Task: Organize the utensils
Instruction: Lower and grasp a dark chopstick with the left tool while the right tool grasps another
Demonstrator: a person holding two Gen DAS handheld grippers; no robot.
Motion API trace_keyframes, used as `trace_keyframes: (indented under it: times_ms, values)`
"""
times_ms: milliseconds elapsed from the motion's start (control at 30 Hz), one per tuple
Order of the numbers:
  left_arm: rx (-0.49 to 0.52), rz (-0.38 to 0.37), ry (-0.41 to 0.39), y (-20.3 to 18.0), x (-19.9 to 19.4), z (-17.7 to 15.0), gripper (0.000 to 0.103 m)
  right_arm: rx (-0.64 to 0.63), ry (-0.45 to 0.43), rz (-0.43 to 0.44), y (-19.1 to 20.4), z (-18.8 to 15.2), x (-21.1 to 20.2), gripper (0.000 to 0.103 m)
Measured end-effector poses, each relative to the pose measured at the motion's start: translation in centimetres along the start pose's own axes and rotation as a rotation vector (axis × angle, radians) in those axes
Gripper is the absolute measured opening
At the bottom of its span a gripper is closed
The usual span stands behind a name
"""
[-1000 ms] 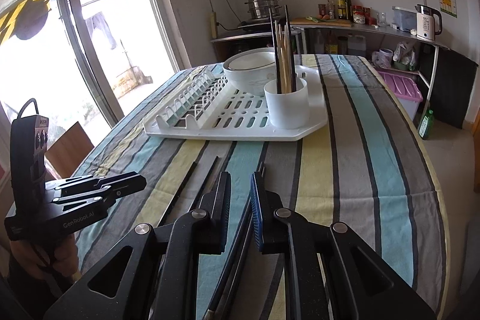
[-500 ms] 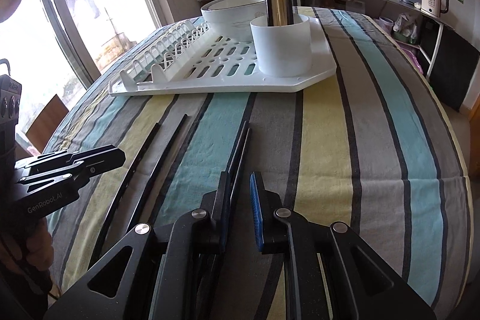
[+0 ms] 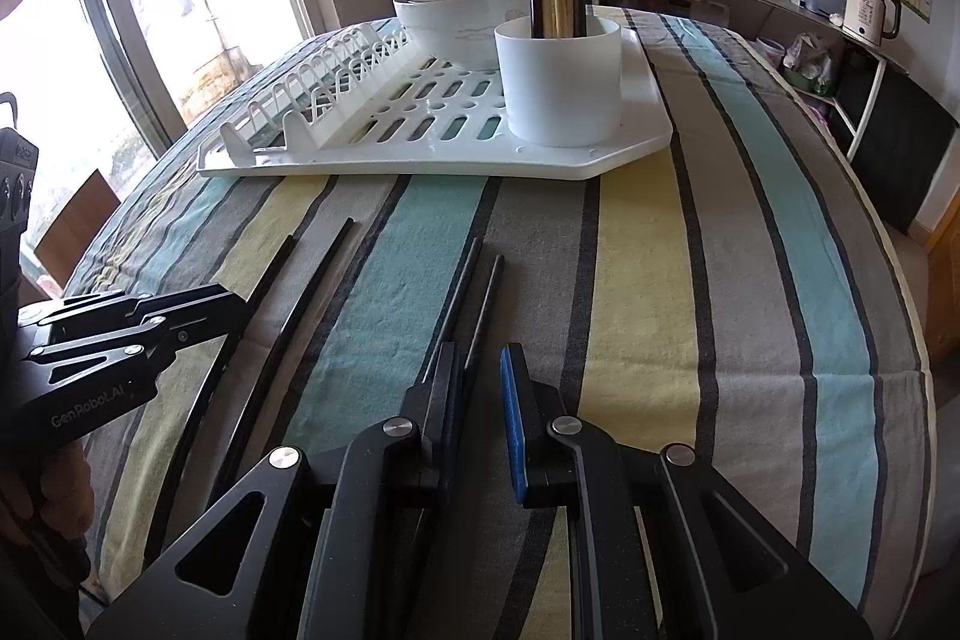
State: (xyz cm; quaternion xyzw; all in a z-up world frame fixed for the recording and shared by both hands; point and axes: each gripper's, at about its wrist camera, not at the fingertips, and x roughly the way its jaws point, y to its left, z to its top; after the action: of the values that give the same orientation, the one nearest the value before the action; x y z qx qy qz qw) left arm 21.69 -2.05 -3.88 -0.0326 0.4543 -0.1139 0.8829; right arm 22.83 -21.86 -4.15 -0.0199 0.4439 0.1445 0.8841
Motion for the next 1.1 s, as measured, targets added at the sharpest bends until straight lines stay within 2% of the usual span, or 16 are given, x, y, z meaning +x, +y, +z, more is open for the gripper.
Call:
trace_keyframes:
  times_ms: [367, 500, 600, 667, 900, 1100]
  values:
    - [0.053, 0.066, -0.010, -1.1, 0.8, 0.7, 0.017, -0.034, 0.024, -0.064, 0.3, 1.0, 1.0, 0.014]
    - [0.066, 0.087, -0.020, -1.4, 0.9, 0.5, 0.016, -0.051, 0.021, -0.078, 0.5, 0.8, 0.9, 0.007]
    - [0.076, 0.108, -0.030, -1.6, 0.9, 0.3, 0.013, -0.053, 0.018, -0.079, 0.6, 0.8, 0.9, 0.007]
    - [0.074, 0.112, -0.027, -1.6, 0.9, 0.4, 0.007, -0.044, 0.016, -0.070, 0.4, 0.8, 0.9, 0.006]
    - [0.045, 0.033, 0.002, -1.1, 0.9, 0.7, 0.006, -0.011, 0.005, -0.027, -0.3, 1.2, 0.6, 0.005]
    - [0.020, -0.003, -0.015, -0.7, -0.2, 1.5, 0.006, 0.010, -0.039, 0.003, -0.9, 1.9, -1.0, 0.005]
